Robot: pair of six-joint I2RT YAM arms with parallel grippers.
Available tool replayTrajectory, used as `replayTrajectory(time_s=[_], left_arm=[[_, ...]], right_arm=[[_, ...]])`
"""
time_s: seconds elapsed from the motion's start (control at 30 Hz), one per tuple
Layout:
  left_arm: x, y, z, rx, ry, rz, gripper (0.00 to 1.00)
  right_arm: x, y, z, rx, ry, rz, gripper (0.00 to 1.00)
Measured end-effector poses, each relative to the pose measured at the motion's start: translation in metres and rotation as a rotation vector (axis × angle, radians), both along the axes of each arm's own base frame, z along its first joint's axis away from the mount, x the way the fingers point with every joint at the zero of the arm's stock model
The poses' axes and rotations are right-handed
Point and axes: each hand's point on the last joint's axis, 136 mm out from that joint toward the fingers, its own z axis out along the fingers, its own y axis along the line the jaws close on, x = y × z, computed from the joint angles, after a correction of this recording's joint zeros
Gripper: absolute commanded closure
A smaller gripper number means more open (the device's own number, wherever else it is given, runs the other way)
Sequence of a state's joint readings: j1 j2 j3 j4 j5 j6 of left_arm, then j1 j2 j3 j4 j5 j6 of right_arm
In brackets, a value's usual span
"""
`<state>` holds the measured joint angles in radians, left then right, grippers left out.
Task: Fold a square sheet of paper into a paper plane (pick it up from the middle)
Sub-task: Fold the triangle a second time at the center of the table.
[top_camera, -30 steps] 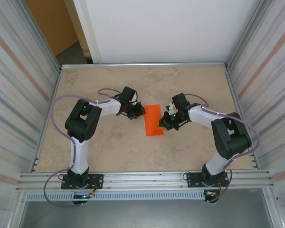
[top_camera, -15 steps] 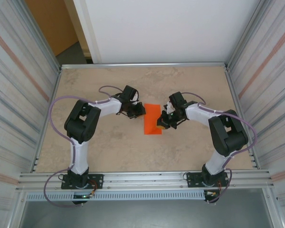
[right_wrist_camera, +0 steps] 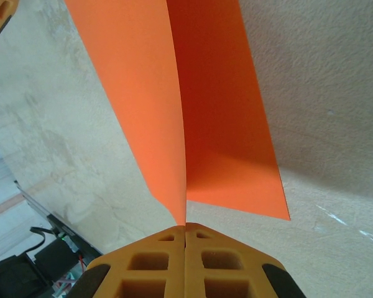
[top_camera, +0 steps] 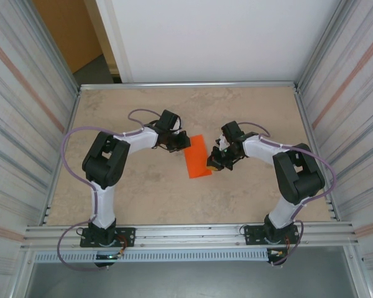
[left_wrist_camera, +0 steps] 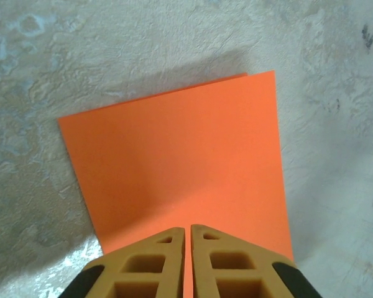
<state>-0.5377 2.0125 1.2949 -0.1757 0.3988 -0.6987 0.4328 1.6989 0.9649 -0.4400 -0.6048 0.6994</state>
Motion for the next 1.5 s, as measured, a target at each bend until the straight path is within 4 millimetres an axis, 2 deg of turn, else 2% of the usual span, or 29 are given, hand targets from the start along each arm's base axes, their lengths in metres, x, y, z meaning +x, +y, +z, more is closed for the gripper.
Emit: replayTrajectory(time_s=[0.27, 0.5, 0.77, 1.13, 1.5], left_arm=[[-0.007, 0.005, -0.021, 0.038, 0.055, 0.004, 0.93], [-0.007, 0.002, -0.021, 0.024, 0.057, -0.006, 0.93], [-0.005, -0.01, -0.022, -0.03, 0.057, -0.036, 0.93], [-0.005, -0.011, -0.021, -0.036, 0.06, -0.037, 0.94], [-0.005, -0.011, -0.021, -0.036, 0.061, -0.036, 0.95]], right_arm=[[-0.004, -0.001, 0.006, 0.005, -0.005, 0.002, 1.0], [-0.01, 0.024, 0.012, 0.067, -0.017, 0.072, 1.0], [0.01, 0.045, 0.005, 0.09, -0.054, 0.082, 1.0], [0.03, 0.055, -0.009, 0.087, -0.068, 0.037, 1.0], [0.035, 0.057, -0.019, 0.08, -0.063, 0.033, 1.0]])
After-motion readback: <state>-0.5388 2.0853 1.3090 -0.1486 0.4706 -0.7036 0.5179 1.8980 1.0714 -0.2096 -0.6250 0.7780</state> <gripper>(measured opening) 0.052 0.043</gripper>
